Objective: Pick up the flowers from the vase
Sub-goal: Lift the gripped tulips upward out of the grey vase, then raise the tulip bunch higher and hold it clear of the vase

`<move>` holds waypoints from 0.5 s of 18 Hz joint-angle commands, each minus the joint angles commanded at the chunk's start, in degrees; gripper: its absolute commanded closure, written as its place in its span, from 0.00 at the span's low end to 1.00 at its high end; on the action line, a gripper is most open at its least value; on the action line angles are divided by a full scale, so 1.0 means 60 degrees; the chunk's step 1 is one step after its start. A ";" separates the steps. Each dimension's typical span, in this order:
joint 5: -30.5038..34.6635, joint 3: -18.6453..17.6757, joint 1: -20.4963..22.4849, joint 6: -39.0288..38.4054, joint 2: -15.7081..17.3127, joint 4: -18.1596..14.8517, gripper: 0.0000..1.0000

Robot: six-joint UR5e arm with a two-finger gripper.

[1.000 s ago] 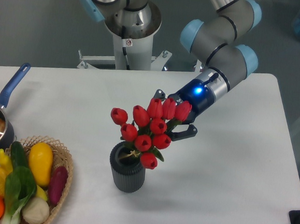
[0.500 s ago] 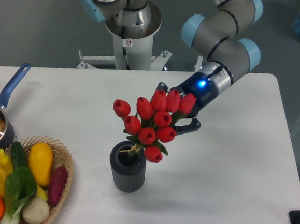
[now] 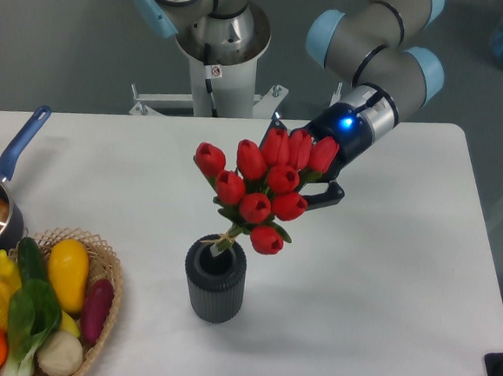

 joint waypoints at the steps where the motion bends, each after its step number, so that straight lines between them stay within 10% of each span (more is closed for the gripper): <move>1: 0.0000 0.0029 0.0000 -0.0045 0.0015 -0.0015 0.61; 9: -0.0219 0.0439 0.0044 -0.0367 -0.0014 -0.0029 0.61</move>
